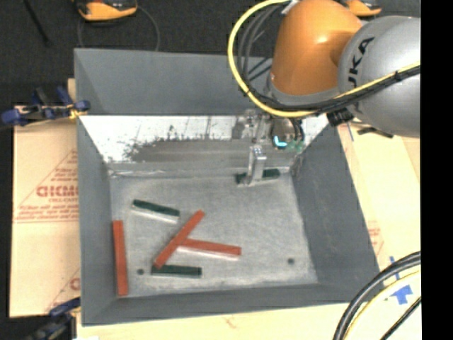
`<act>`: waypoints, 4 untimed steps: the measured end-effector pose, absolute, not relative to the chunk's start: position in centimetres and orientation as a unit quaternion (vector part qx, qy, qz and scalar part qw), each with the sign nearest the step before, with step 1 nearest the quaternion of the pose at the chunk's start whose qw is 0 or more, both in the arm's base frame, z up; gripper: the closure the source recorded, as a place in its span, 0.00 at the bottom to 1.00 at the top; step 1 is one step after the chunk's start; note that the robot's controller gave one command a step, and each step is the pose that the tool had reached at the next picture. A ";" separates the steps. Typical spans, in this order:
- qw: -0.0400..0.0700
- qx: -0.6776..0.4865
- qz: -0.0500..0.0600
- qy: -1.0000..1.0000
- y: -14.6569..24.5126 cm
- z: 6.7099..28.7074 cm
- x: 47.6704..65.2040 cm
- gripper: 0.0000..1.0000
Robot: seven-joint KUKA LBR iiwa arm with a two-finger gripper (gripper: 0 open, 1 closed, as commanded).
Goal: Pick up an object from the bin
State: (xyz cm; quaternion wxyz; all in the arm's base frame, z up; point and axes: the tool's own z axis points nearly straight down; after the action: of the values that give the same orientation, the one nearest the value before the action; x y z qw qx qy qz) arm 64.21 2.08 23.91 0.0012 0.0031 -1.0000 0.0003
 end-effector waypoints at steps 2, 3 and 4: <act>0.000 0.017 -0.001 -1.000 11.1 6.9 54.7 0.00; -0.002 0.016 -0.001 -1.000 11.0 7.1 54.9 1.00; -0.004 0.026 -0.001 -1.000 12.8 14.1 53.6 1.00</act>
Offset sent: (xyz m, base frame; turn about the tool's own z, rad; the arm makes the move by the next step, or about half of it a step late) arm -0.0302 0.0502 -0.1268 -0.2341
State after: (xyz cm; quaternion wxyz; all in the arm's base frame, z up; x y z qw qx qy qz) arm 53.64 12.84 14.13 -0.0039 0.0265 -0.9996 -0.0014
